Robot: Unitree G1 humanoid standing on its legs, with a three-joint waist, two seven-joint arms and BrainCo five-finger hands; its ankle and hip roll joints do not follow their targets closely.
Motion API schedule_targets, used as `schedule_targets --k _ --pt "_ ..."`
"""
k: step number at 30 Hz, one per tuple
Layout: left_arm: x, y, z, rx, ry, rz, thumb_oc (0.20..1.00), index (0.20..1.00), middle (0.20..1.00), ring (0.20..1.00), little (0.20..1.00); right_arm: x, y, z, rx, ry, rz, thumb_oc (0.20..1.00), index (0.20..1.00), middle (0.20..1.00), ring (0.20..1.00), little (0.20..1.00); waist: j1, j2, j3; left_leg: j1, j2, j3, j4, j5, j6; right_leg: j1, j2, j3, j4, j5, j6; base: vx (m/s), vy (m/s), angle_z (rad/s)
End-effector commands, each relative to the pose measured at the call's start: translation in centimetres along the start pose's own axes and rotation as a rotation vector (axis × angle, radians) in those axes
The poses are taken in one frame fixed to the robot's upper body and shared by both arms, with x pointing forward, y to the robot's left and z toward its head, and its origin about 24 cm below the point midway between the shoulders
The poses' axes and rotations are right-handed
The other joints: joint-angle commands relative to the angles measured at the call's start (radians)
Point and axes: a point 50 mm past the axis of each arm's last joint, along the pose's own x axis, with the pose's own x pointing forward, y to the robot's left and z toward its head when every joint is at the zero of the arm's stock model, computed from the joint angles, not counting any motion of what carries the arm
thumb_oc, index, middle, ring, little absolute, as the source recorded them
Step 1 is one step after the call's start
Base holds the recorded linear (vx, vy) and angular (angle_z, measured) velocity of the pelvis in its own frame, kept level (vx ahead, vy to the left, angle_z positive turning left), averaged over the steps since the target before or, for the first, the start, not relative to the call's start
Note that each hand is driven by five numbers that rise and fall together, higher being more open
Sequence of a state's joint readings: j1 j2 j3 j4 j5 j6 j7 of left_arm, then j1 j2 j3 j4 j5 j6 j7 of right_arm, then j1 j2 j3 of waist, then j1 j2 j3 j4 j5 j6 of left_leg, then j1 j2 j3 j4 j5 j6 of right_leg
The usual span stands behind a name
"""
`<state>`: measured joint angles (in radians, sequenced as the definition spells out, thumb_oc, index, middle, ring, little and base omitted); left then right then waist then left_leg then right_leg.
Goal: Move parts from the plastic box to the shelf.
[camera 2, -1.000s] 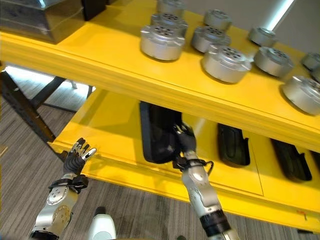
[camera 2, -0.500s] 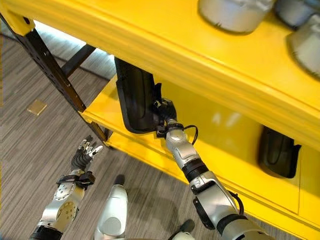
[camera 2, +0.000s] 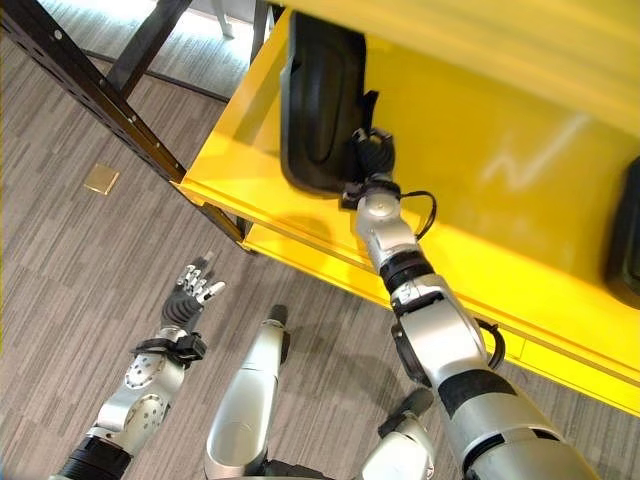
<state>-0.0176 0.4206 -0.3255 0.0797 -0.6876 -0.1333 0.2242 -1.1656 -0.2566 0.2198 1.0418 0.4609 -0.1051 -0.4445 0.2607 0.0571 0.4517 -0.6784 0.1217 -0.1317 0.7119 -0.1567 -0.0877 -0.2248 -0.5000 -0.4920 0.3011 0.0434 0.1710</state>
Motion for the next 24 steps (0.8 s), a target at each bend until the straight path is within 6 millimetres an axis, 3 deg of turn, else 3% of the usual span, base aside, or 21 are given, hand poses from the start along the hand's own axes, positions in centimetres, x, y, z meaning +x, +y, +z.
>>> schedule_targets --k 1,4,7,11,16,24 --pt "0.5 -0.8 2.1 -0.034 -0.107 -0.036 1.0 1.0 1.0 1.0 1.0 0.1 -3.5 -3.3 0.02 0.152 -0.127 0.2 0.2 0.2 0.2 0.2 0.024 0.033 0.045 0.143 -0.014 0.091 -0.155 -0.005 0.026 -0.028 0.019 0.013 0.262 -0.168 0.01 -0.02 0.005 0.22" --pt "0.6 -1.0 2.2 -0.037 -0.111 -0.041 1.0 1.0 1.0 1.0 1.0 0.3 -6.6 -4.5 -0.005 0.219 -0.227 0.2 0.2 0.2 0.2 0.2 0.02 0.035 0.056 0.133 -0.02 0.084 -0.153 -0.005 0.028 -0.034 0.019 0.011 0.268 -0.177 0.008 -0.01 0.006 0.21" --pt "0.7 -1.1 2.1 -0.048 -0.106 -0.047 1.0 1.0 1.0 1.0 1.0 -0.8 -12.8 -7.7 -0.024 0.347 -0.406 0.2 0.2 0.2 0.2 0.2 0.002 0.03 0.063 0.137 -0.028 0.077 -0.158 -0.007 0.03 -0.023 0.021 0.008 0.265 -0.182 0.007 0.01 0.005 0.21" --pt "0.4 -0.8 1.9 -0.055 -0.1 -0.048 1.0 1.0 1.0 1.0 1.0 -2.4 -16.5 -9.9 -0.062 0.41 -0.493 0.2 0.2 0.2 0.2 0.2 -0.019 0.022 0.062 0.158 -0.026 0.08 -0.17 -0.005 0.029 -0.007 0.024 0.012 0.249 -0.173 0.008 0.0 0.006 -0.03" --pt "0.4 -0.8 2.0 -0.057 -0.103 -0.057 1.0 1.0 1.0 1.0 1.0 -2.9 -18.7 -10.0 -0.072 0.413 -0.55 0.2 0.2 0.2 0.2 0.2 -0.037 0.02 0.068 0.163 -0.023 0.085 -0.165 -0.009 0.031 -0.008 0.025 0.019 0.246 -0.169 0.008 0.0 0.006 -0.06" --pt "0.3 -0.8 1.8 -0.06 -0.094 -0.056 1.0 1.0 1.0 1.0 1.0 -3.7 -18.9 -11.2 -0.051 0.452 -0.563 0.2 0.2 0.2 0.2 0.2 -0.047 0.018 0.068 0.164 -0.019 0.087 -0.169 -0.009 0.031 -0.01 0.03 0.023 0.245 -0.172 0.007 0.01 -0.008 -0.03"
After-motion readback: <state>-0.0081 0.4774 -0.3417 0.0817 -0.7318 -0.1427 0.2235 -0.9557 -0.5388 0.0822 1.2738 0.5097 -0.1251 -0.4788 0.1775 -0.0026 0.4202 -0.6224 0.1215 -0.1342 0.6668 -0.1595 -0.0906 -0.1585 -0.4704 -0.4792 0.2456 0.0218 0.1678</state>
